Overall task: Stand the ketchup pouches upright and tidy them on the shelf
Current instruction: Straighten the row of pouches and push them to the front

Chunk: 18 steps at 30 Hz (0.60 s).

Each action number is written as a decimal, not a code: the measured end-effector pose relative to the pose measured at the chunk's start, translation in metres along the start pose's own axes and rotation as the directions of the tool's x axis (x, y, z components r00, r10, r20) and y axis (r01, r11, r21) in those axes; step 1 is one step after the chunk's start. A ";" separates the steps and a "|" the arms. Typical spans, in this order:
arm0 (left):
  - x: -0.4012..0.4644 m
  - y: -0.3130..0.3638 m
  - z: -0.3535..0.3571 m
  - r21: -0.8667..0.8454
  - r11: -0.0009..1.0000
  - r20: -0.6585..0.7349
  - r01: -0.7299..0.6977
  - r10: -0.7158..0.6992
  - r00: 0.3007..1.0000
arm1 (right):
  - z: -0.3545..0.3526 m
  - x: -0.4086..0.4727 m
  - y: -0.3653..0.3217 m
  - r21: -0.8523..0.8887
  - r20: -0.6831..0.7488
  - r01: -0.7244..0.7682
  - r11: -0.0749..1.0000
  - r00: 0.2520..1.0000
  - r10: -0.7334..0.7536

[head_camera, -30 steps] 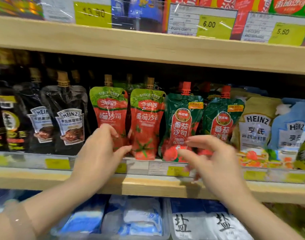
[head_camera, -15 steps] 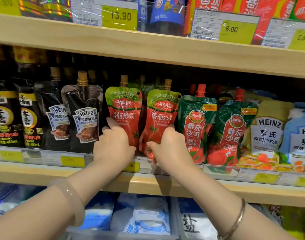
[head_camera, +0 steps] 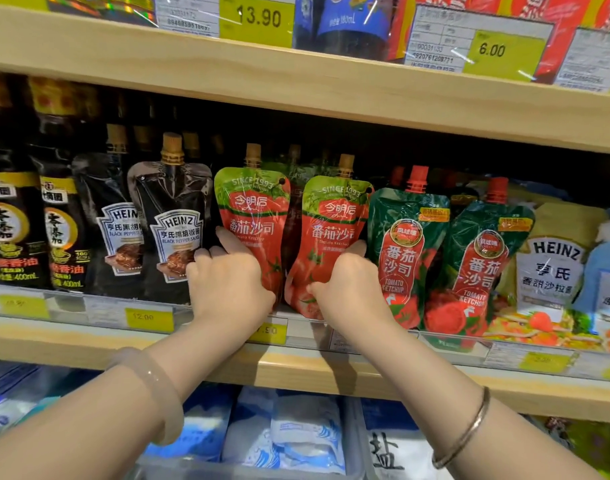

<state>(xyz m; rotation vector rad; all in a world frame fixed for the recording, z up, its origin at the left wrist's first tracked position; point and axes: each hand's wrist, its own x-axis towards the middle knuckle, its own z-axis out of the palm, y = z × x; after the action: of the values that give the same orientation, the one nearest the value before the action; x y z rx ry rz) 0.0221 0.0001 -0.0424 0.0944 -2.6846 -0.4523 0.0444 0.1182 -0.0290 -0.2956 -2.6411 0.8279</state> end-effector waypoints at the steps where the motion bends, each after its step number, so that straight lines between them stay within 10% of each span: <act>1: 0.000 0.000 0.000 0.002 1.000 0.001 0.002 -0.002 1.000 | 0.001 0.002 0.000 -0.018 -0.010 0.002 1.000 1.000 -0.002; 18: 0.000 -0.004 0.000 -0.013 1.000 0.027 0.008 -0.007 1.000 | 0.005 0.011 0.001 0.198 -0.025 -0.058 0.978 0.998 0.064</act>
<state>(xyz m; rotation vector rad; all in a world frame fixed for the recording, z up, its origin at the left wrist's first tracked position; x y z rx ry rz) 0.0220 -0.0038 -0.0435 0.0952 -2.7080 -0.4766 0.0327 0.1201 -0.0305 -0.3356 -2.5073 1.0875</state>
